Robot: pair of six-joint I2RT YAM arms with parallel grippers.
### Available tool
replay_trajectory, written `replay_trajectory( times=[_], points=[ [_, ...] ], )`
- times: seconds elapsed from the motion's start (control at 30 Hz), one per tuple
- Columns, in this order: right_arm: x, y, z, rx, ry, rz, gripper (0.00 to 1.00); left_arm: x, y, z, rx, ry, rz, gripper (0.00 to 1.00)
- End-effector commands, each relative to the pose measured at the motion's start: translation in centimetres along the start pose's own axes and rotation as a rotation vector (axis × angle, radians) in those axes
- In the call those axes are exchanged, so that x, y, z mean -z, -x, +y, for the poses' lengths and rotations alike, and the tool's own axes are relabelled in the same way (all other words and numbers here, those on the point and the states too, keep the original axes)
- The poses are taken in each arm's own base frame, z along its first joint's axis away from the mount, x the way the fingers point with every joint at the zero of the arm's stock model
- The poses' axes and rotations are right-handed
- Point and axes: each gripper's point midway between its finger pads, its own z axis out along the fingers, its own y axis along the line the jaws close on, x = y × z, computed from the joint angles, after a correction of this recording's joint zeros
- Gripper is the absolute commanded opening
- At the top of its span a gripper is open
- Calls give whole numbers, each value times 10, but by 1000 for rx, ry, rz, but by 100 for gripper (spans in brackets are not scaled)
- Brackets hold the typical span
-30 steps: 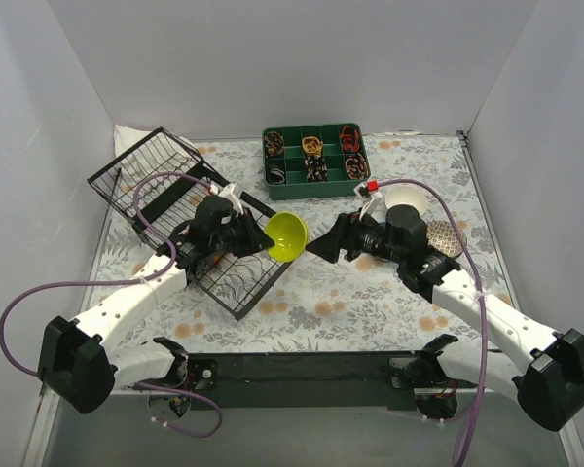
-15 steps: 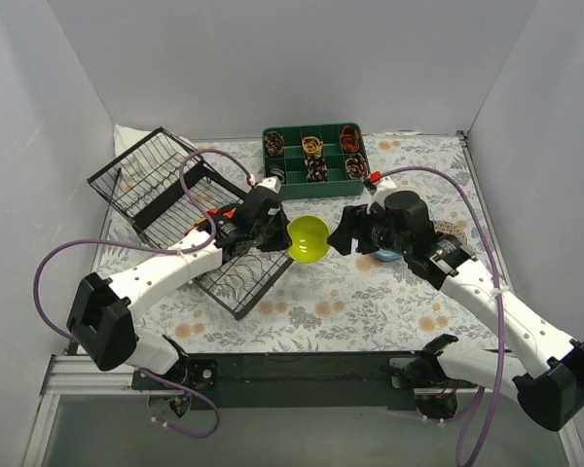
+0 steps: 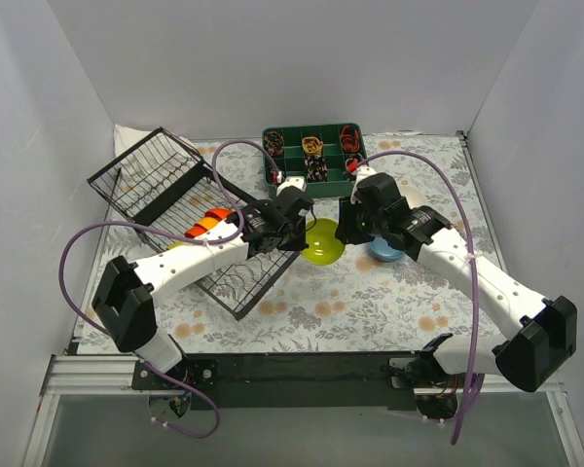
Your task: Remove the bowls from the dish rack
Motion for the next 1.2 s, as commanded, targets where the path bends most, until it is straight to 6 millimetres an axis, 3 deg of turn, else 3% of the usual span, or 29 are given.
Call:
replay_trajectory(
  times=[0.0, 0.13, 0.27, 0.3, 0.5, 0.63, 0.83, 0.97, 1.17],
  points=[
    [-3, 3, -5, 19, -51, 13, 31, 9, 21, -11, -12, 1, -64, 0],
    [-10, 2, -11, 30, -87, 23, 1, 8, 20, -13, -21, 3, -59, 0],
    [-16, 4, -23, 53, -147, 23, 1, 12, 21, -10, -19, 16, -68, 16],
    [-17, 5, -28, 56, -170, 20, 1, 13, 21, -8, -17, 20, -69, 29],
    [-30, 8, -64, 22, -245, 53, 1, 30, 31, 4, 0, 54, -119, 82],
    [-43, 15, -86, -21, -265, 73, 1, 41, 36, 17, 17, 78, -140, 98],
    [-73, 31, -115, -111, -256, 90, 1, 55, 42, 46, 68, 112, -148, 98],
    [-100, 31, -133, -157, -260, 138, 1, 60, 44, 66, 106, 118, -143, 98],
    [-126, 33, -150, -198, -251, 156, 1, 69, 48, 101, 149, 163, -160, 98]
  ],
)
